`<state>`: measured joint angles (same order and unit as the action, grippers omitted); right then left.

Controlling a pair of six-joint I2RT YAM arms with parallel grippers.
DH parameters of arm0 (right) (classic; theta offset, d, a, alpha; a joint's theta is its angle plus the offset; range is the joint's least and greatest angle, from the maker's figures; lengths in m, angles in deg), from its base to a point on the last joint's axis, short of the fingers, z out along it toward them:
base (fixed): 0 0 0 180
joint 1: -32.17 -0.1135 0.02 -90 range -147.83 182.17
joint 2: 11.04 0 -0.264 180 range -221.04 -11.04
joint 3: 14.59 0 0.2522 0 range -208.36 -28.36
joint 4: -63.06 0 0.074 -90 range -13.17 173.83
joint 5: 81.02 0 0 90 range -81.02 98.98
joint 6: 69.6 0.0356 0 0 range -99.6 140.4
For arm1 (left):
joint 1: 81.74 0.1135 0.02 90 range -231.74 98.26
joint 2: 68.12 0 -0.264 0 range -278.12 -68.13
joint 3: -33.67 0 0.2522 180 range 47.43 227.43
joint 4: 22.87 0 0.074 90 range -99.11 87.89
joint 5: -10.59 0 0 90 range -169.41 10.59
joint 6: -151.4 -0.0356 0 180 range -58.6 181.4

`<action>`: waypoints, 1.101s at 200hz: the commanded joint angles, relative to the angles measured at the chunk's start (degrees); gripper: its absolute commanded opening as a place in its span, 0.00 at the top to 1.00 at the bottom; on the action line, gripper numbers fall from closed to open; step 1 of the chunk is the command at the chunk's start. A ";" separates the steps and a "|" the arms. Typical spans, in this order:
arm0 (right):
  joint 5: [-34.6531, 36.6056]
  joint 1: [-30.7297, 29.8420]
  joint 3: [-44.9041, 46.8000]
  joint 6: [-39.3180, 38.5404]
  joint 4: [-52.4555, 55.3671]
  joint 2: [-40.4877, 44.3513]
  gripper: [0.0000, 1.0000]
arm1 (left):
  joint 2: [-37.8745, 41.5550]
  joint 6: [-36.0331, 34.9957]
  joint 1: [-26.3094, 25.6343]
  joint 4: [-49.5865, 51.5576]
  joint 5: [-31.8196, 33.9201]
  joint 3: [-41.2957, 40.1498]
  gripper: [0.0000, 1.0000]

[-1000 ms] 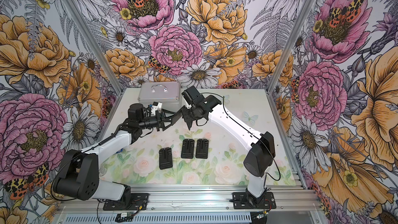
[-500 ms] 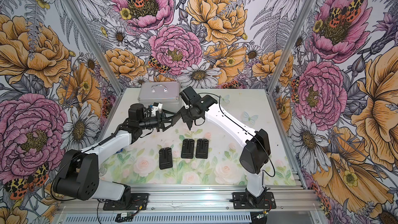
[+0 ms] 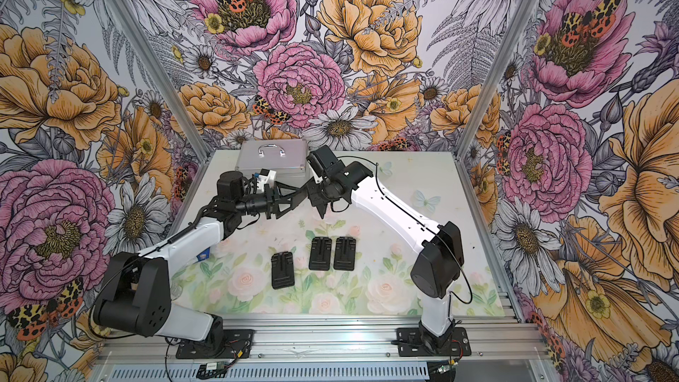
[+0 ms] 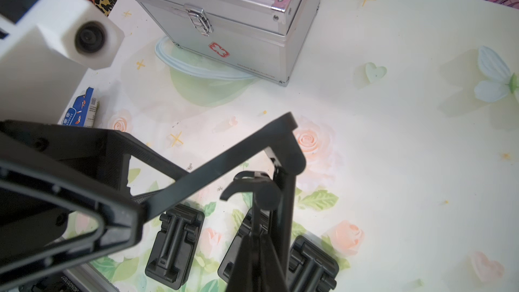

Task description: Open the phone stand

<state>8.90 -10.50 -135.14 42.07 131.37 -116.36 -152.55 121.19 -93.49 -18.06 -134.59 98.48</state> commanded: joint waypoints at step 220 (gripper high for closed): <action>-12.22 -5.98 -4.45 0.17 1.71 2.27 1.00 | -9.07 -1.75 0.44 -2.16 1.94 11.09 0.17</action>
<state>2.28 -16.69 -138.04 41.78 132.92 -115.68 -162.49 118.46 -94.32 -19.18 -137.73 107.35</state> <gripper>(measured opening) 0.070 0.755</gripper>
